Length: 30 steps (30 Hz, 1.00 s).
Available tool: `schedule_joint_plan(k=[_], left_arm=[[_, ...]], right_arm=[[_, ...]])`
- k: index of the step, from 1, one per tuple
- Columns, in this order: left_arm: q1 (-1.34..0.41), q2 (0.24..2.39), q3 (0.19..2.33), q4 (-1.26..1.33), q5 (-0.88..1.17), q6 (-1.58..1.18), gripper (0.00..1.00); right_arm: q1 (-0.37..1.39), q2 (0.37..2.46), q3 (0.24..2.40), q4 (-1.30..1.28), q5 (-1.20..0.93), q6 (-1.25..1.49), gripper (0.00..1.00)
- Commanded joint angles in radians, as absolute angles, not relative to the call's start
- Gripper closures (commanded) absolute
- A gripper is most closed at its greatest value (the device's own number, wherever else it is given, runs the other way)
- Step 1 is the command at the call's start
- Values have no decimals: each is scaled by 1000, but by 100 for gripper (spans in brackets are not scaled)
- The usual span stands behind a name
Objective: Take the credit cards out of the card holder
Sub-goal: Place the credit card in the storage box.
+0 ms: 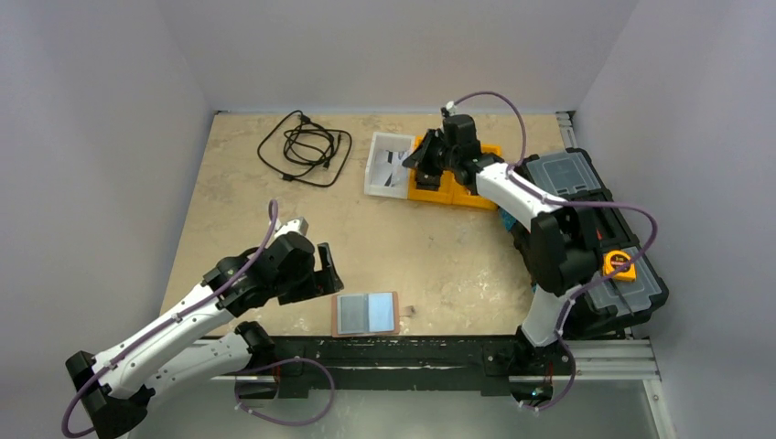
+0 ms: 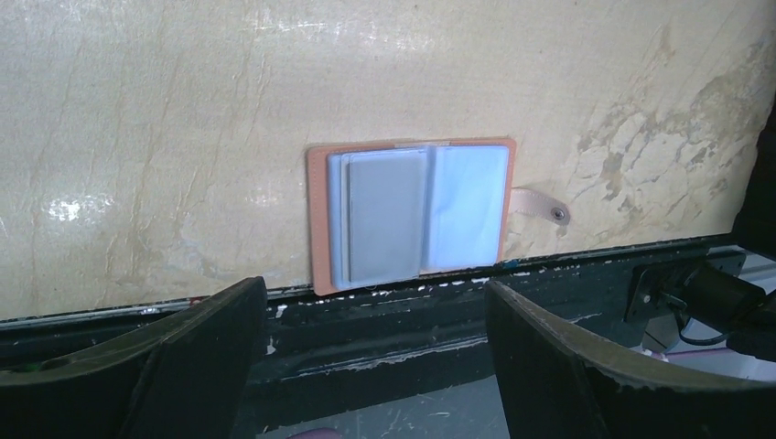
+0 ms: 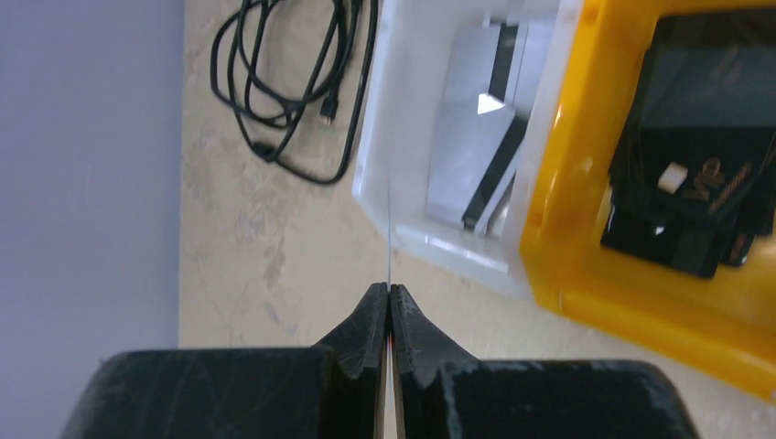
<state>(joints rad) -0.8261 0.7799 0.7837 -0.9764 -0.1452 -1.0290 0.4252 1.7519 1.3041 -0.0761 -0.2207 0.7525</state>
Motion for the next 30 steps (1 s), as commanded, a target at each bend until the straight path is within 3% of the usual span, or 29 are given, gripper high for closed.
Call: schedule_joint_plan(k=[1,17,25,30], left_arm=[[-824,767,828,-998,-148,-1006,11],[-824,758,816,-992,-136,-1006,11],[-824,762,816,-988,-134,-1006,11],[-824,769,817,-987,-138,-1006,11]], right_arm=[[398,1896,1512,-110,-232,703,100],[395,2244,1814,-156,-247,780,99],[396,2207,1868,-252,-218,740,64],[411,2123,1883,-350,-196,703,56]])
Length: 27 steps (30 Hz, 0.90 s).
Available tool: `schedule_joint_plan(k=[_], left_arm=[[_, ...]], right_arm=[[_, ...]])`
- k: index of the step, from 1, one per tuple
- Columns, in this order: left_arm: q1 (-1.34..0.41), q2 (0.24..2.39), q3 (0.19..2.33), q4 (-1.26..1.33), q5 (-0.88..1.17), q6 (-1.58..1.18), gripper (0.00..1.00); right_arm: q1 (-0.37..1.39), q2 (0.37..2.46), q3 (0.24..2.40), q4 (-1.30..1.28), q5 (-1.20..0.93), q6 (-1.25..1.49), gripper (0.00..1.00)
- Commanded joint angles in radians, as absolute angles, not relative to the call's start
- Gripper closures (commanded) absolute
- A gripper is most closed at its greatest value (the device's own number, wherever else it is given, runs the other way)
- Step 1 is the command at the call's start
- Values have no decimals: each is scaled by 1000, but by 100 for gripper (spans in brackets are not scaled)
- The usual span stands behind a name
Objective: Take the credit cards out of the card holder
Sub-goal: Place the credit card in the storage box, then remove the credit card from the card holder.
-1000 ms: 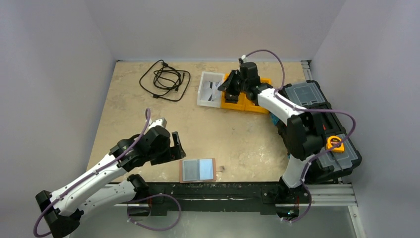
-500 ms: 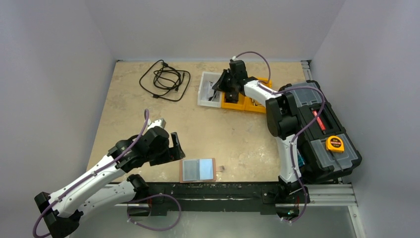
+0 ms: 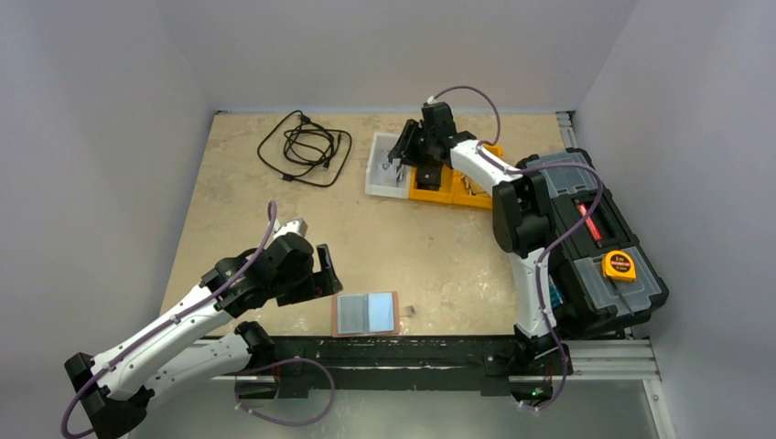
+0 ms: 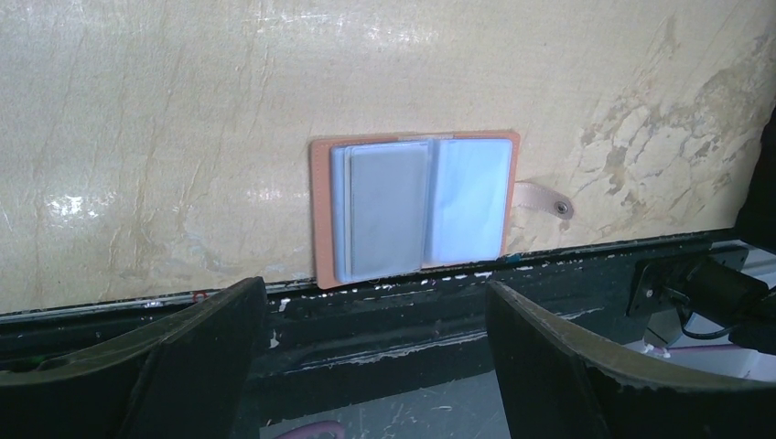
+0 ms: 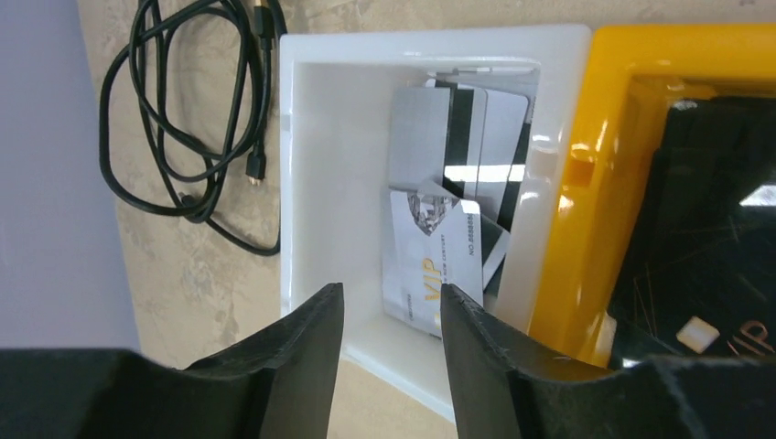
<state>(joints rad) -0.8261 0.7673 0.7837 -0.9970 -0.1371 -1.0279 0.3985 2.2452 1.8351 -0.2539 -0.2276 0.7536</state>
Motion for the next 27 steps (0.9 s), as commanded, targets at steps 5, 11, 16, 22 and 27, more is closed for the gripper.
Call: schedule_joint_plan(k=[5,11,16,22,27], left_arm=[[-824,770,818,-997,-163,-1018,11],[-819,777,830,-1042,-216,-1024,10],[-803,785,836,-1083,-248,-1019,10],[-769,787,817,-1097,-249,-1019,10],[-744,797,805,-1087,-231,-1019,10]], right_arm=[[470,1934,1737,-389,-140,655,53],[606,1654,1377,-325,-75,690,52],[753,1443,1104,-267,-8,780,52],[969,1311,914,-224,102,908,52],[1124,1374,883,-226,182,980,52]])
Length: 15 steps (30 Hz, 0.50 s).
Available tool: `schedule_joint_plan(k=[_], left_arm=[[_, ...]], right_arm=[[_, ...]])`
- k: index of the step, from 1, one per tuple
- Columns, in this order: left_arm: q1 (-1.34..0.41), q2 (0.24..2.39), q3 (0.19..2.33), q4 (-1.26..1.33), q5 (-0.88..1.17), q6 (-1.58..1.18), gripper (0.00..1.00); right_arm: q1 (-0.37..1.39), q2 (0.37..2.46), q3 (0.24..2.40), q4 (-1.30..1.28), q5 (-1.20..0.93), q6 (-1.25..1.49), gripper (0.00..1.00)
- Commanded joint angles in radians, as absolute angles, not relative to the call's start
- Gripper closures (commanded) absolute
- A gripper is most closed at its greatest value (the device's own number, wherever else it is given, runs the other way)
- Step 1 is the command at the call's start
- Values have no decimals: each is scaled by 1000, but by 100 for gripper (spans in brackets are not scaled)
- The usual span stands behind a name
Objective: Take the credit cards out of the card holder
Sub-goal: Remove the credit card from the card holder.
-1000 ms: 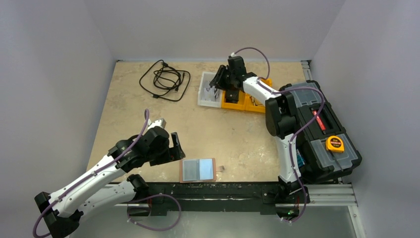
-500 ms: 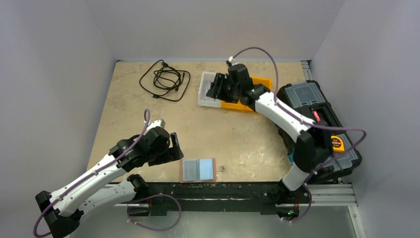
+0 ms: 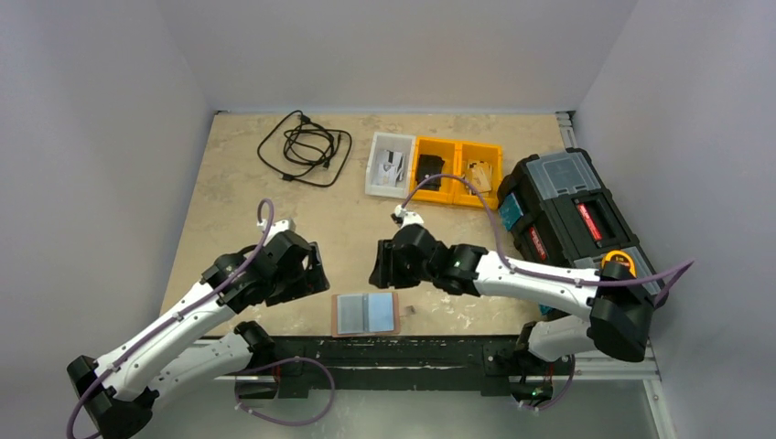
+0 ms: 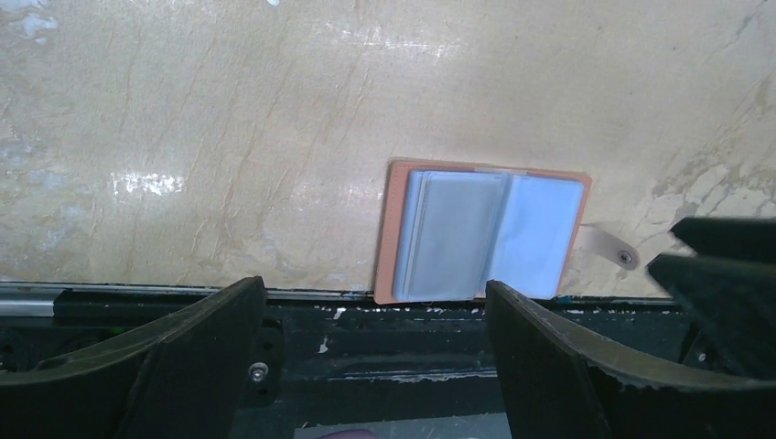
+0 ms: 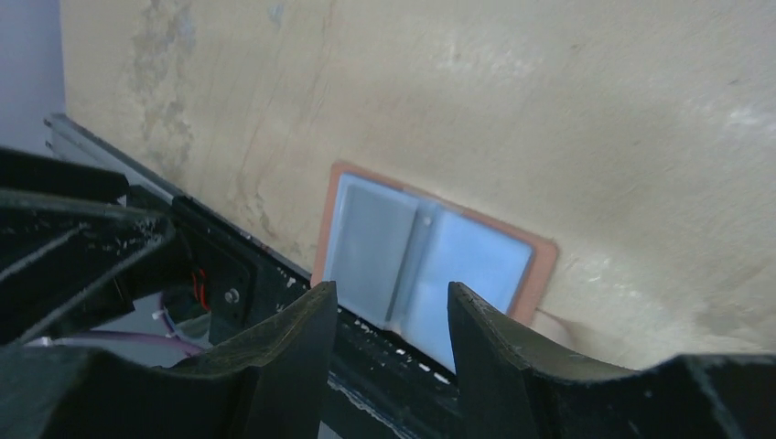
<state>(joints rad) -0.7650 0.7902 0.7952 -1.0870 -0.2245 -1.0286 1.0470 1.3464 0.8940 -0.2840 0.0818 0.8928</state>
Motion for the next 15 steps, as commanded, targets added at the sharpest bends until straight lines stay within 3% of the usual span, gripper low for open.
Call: schedule_joint_plan(k=[1,15], left_arm=[[-738,798,800,-1081,-222,-1020,10],[-624,774,729,-1026,-113,-999,9]], right_arm=[[1153,1397,892,-229,204,991,52],[1308,1716,1087,-314,287,1009,53]])
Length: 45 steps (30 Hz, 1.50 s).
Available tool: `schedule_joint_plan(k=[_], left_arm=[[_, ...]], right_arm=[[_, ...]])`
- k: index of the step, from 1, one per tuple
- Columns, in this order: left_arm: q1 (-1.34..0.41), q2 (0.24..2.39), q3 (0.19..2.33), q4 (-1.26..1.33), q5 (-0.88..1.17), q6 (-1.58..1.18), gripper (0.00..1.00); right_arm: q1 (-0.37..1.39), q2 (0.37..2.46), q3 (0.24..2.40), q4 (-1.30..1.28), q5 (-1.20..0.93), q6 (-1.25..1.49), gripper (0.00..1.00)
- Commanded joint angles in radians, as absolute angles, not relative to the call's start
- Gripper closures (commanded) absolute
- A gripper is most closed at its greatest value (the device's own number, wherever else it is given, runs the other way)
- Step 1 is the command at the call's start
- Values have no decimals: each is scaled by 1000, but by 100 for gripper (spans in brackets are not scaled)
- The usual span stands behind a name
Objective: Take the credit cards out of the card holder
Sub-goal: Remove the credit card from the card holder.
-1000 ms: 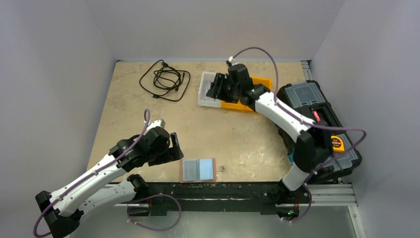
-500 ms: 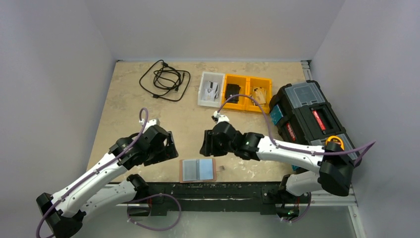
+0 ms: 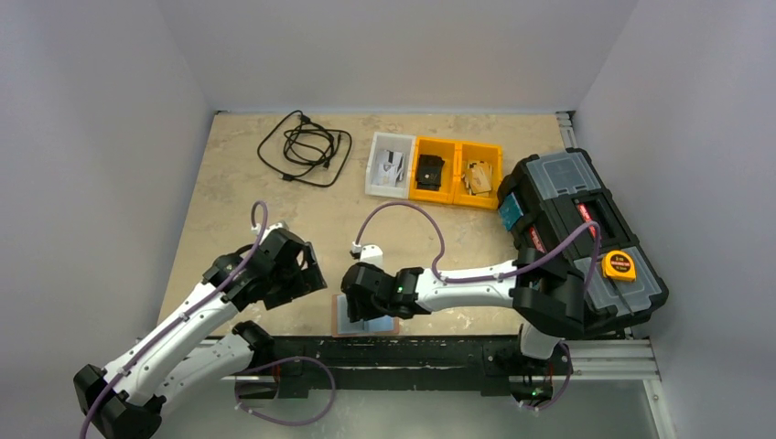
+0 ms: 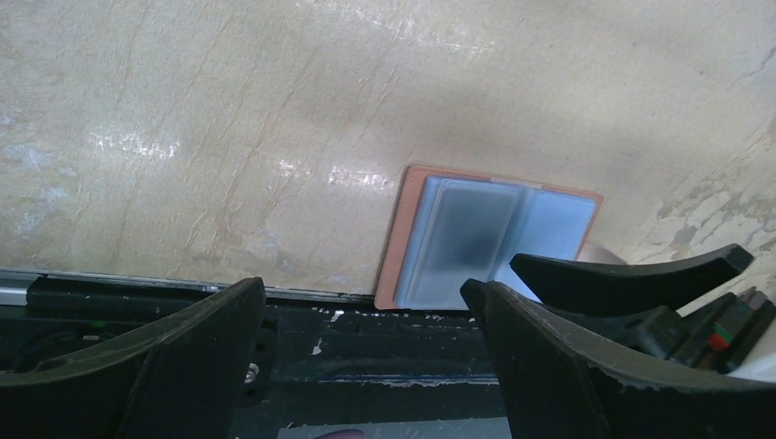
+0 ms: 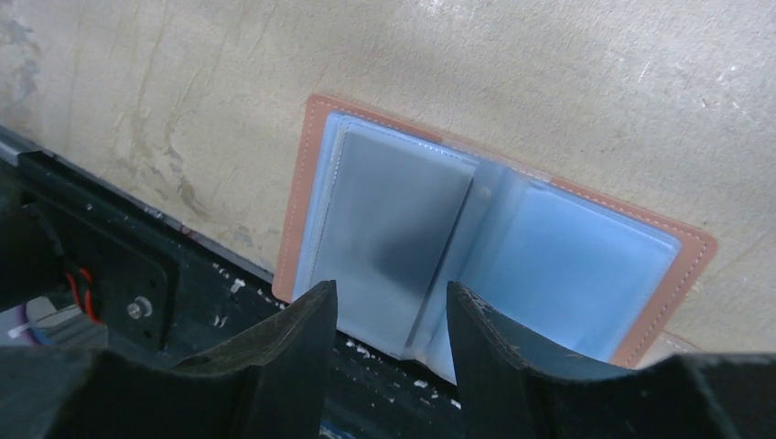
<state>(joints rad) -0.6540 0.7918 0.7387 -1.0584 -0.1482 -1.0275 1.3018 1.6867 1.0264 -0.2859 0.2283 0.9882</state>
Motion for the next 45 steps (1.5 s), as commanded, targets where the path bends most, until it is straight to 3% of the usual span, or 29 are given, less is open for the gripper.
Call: schedule_joint_plan(k=[1,11,19,23,26,32,45], left_arm=[[-619,773,725,-1024,-107,-996,9],[-611,788,693,-968,-51,-985,9],[-611,827,646,-875,37,-973,12],[-612,845,610,-819,87,-973,20],[-614,854,585,-779,118,-974,30],[-660,900,560,-705,142,-981,47],[-804,1071,555,-601,109,-1026,60]], right_arm=[[1308,1727,1092,-322,291,1009,53],[1309,1814,1114,-354,280,1009,55],[1306,1796,1020,-295,231,1036,80],[1294,1771,952,-220,188,1050,87],[1282,1753,904,-164,158,1058,91],[1260,1728,828,-52,99,1061,93],[1231,1725,768,38,39,1074,95]])
